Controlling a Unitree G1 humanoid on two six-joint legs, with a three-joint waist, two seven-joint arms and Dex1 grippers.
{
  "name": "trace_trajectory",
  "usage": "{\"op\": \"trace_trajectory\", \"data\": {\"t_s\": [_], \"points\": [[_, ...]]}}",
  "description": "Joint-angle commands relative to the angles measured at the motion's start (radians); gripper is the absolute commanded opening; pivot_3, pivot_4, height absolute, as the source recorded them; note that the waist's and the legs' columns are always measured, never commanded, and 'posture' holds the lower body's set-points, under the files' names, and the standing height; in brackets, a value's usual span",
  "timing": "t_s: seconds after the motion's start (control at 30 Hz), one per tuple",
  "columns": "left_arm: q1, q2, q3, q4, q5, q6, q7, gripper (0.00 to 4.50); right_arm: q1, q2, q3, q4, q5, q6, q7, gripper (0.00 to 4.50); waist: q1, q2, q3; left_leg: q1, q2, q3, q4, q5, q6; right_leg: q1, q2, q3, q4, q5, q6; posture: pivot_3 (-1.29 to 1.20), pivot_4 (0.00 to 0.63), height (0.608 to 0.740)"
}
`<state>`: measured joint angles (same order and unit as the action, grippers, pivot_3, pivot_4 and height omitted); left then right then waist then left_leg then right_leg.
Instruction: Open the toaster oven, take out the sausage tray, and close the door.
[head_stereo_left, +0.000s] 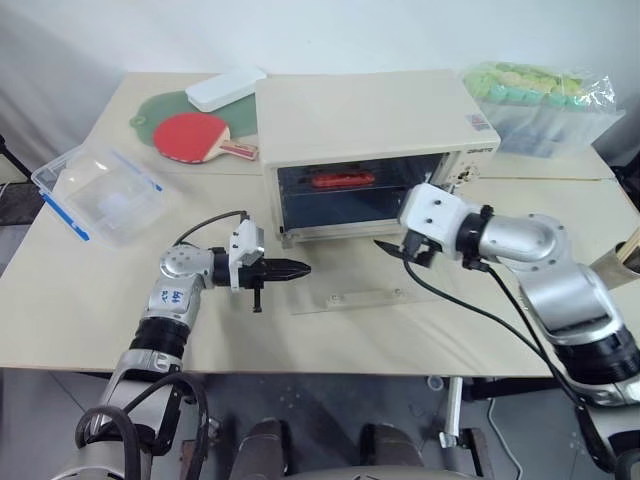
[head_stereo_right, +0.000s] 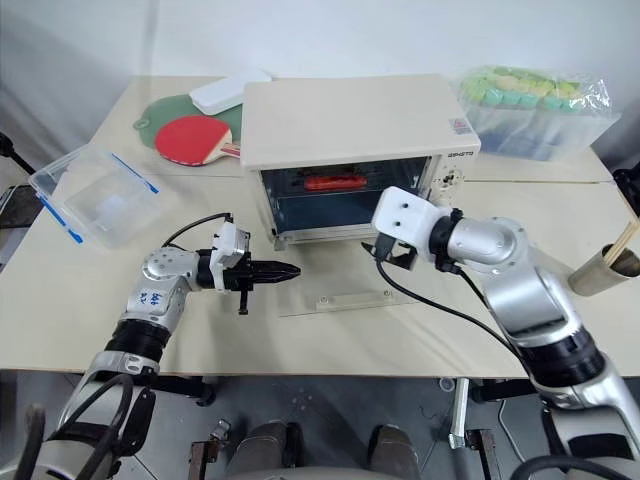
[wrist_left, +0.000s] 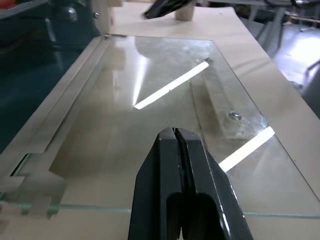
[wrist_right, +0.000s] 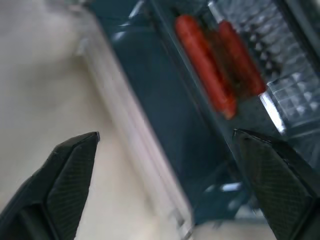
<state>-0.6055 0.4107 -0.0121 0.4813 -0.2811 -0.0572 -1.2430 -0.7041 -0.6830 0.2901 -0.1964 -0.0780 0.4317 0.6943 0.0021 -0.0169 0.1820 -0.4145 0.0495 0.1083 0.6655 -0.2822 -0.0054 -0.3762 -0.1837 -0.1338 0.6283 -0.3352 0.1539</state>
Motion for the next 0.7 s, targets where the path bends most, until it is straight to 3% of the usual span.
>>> {"op": "trace_trajectory", "data": {"t_s": [0.03,0.23,0.33,0.47,0.57,0.7], "points": [[0.065,-0.004,0.055,-0.146,-0.075,0.095,0.081,0.01,-0.058,0.043,0.032,0.074,-0.106,-0.063,-0.074,4.5,-0.006,0.0,0.0,0.0,0.0,0.0,0.0,0.0,0.0,0.0,0.0,0.0,0.0,0.0,0.0,0.0,0.15,0.74],[0.195,-0.026,0.21,-0.402,-0.246,0.273,0.289,0.01,-0.172,0.158,0.1,0.322,-0.26,-0.103,-0.192,4.5,-0.024,0.0,0.0,-0.001,0.0,-0.001,0.0,0.0,0.0,0.0,0.0,0.0,0.0,0.0,0.0,0.0,0.15,0.74],[0.252,-0.014,0.244,-0.499,-0.303,0.387,0.365,0.57,-0.196,0.197,0.111,0.399,-0.291,-0.149,-0.216,4.5,-0.032,0.0,0.0,0.0,0.0,-0.003,-0.002,0.0,-0.001,0.0,0.0,-0.001,0.0,0.0,0.0,0.0,0.15,0.74],[0.317,-0.018,0.276,-0.595,-0.358,0.443,0.424,1.75,-0.216,0.237,0.12,0.481,-0.326,-0.185,-0.227,4.5,-0.034,0.0,0.0,0.0,0.0,-0.003,-0.003,0.0,-0.001,0.0,0.0,0.0,0.0,0.0,0.0,0.0,0.15,0.74],[0.345,-0.022,0.29,-0.642,-0.4,0.47,0.452,2.58,-0.226,0.258,0.122,0.513,-0.339,-0.19,-0.22,3.89,-0.033,0.0,0.0,0.0,0.0,-0.003,-0.002,0.0,-0.001,0.0,0.0,0.0,0.0,0.0,0.0,0.0,0.15,0.74],[0.355,-0.031,0.304,-0.669,-0.42,0.46,0.487,3.83,-0.234,0.272,0.122,0.525,-0.355,-0.21,-0.218,2.51,-0.033,0.0,0.0,0.0,0.0,-0.003,-0.002,0.0,-0.001,0.0,0.0,0.0,0.0,0.0,0.0,0.0,0.15,0.74]]}}
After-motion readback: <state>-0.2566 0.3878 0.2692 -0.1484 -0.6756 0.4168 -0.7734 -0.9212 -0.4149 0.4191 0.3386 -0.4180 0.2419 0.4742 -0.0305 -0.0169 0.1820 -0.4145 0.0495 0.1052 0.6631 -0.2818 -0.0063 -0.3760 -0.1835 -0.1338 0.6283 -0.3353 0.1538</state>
